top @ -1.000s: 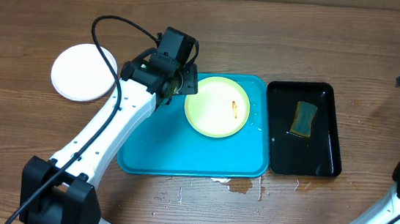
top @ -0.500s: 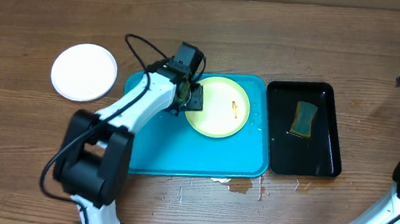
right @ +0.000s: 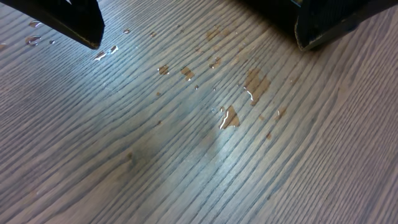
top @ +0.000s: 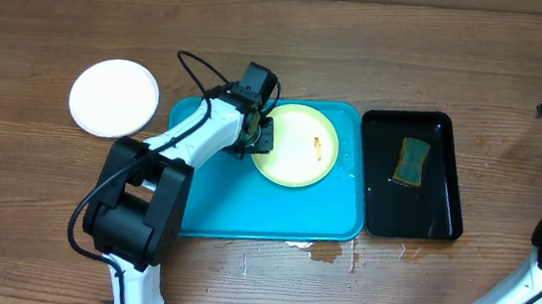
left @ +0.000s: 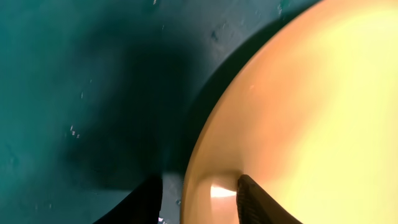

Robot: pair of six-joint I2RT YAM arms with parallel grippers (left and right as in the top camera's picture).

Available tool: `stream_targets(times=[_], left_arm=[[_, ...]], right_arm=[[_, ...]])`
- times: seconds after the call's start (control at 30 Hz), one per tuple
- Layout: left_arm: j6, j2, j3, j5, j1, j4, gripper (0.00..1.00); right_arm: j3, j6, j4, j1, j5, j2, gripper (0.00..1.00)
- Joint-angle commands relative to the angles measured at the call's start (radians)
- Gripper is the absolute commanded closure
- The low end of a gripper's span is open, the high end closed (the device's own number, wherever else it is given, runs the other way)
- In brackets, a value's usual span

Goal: Clean dirty plates on tray and stack at the side
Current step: 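Move right gripper down into the black tray toward the sponge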

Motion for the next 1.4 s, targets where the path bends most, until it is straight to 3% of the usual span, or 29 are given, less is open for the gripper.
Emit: stream_targets(times=[0.0, 0.27, 0.5, 0.67, 0.77, 0.93, 1.0, 1.07, 1.13, 1.37], left_arm=[[0.007, 0.05, -0.004, -0.002, -0.002, 0.011, 0.65], [0.008, 0.05, -0.004, -0.002, -0.002, 0.018, 0.94], [0.008, 0.05, -0.004, -0.002, -0.001, 0.018, 0.92], [0.008, 0.05, -0.004, -0.002, -0.001, 0.019, 0.91], [0.008, 0.05, -0.004, -0.002, -0.001, 0.015, 0.96], [0.007, 0.05, -0.004, 0.035, -0.001, 0.003, 0.96], [0.008, 0.05, -0.004, 0.036, -0.001, 0.002, 0.96], [0.008, 0.05, -0.004, 0.035, -0.001, 0.002, 0.76], [0.008, 0.05, -0.004, 0.035, -0.001, 0.003, 0.66], [0.008, 0.05, -0.004, 0.035, -0.001, 0.002, 0.62]], right_arm=[[0.017, 0.004, 0.005, -0.001, 0.0, -0.021, 0.0], [0.017, 0.004, 0.005, -0.001, 0.0, -0.021, 0.0], [0.017, 0.005, 0.028, -0.001, -0.01, -0.021, 0.0], [0.017, 0.003, -0.078, 0.0, -0.189, -0.021, 0.0], [0.017, 0.004, -0.109, 0.006, -0.244, -0.021, 0.28], [0.017, -0.059, -0.206, 0.071, -0.244, -0.022, 0.37], [0.013, -0.08, -0.25, 0.111, -0.244, -0.022, 0.37], [0.012, -0.08, -0.283, 0.154, -0.244, -0.022, 0.37], [0.012, -0.08, -0.305, 0.203, -0.235, -0.022, 0.36], [-0.011, -0.051, -0.332, 0.373, -0.105, -0.022, 0.3]])
